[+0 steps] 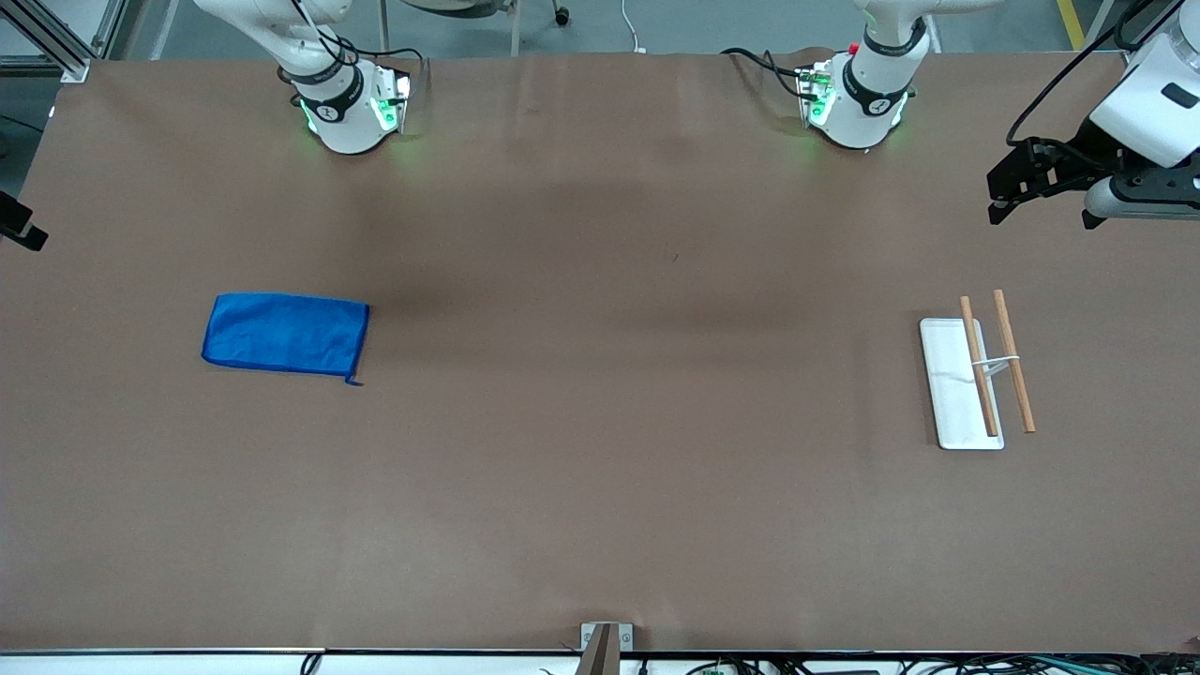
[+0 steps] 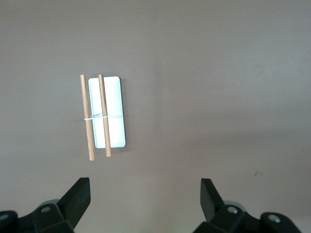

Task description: Right arm passes towel to left arm to hang

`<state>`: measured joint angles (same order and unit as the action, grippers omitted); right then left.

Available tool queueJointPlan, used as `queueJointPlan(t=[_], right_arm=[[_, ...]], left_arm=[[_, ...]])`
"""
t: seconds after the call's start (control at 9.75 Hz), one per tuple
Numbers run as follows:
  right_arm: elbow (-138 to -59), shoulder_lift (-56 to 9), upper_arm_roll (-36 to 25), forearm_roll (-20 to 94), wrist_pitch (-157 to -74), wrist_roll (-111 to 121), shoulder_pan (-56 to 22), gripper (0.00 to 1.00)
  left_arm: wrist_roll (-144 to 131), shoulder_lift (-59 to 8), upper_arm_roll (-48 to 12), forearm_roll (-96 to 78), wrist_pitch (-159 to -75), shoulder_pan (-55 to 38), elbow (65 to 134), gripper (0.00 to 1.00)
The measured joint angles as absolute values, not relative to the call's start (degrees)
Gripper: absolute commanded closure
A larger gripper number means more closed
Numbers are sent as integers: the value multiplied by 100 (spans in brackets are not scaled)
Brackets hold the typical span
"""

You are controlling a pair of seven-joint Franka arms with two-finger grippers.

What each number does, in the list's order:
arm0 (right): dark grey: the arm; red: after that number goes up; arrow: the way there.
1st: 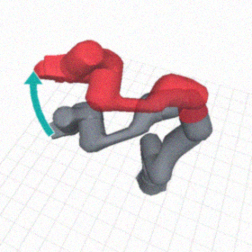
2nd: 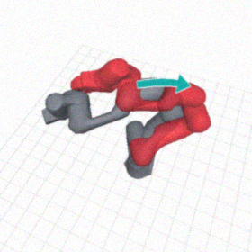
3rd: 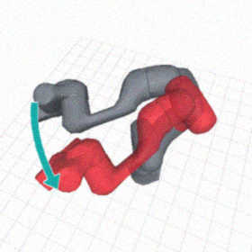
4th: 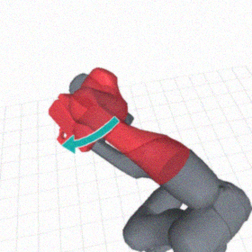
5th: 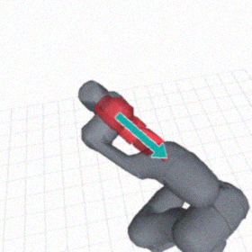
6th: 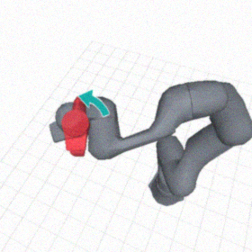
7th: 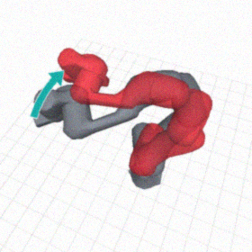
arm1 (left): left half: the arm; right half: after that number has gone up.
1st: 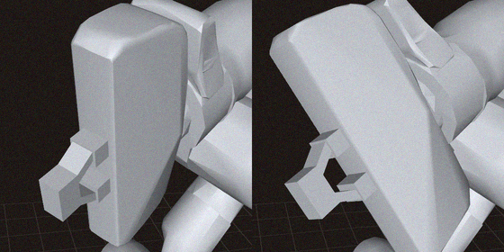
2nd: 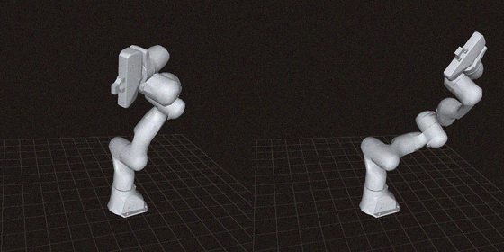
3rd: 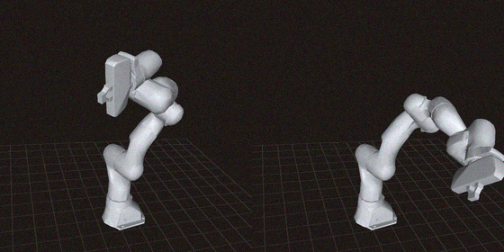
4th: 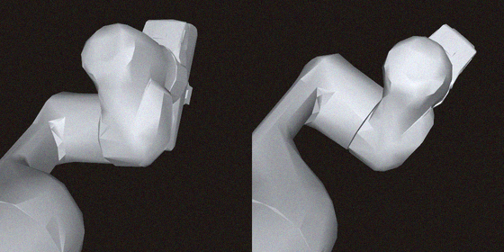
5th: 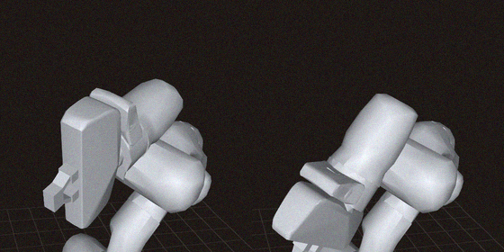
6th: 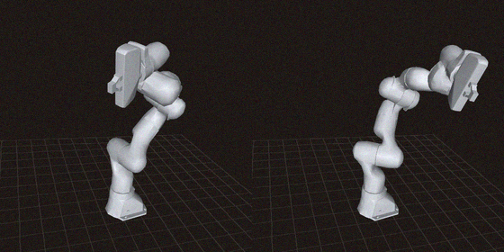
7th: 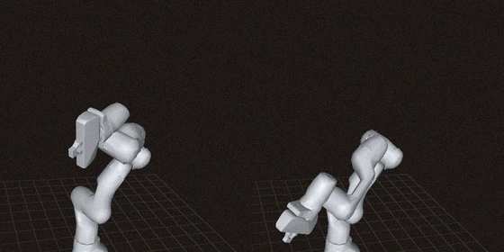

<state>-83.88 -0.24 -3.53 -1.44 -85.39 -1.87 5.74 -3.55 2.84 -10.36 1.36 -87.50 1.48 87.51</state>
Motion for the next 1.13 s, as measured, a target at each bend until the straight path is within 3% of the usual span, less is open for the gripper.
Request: queueJointPlan(t=[0.82,0.92,1.13], right_arm=[[-8506,-55,-343,-147,-8319,-12,547,0],[-8815,-77,-342,-148,-8505,51,534,0],[-9969,-186,-346,-152,-9697,80,531,0]], left_arm=[[-355,270,-1002,136,-8748,166,8712,0],[-355,266,-1002,136,-8748,165,8713,0],[-355,258,-1001,136,-8747,167,8714,0]])
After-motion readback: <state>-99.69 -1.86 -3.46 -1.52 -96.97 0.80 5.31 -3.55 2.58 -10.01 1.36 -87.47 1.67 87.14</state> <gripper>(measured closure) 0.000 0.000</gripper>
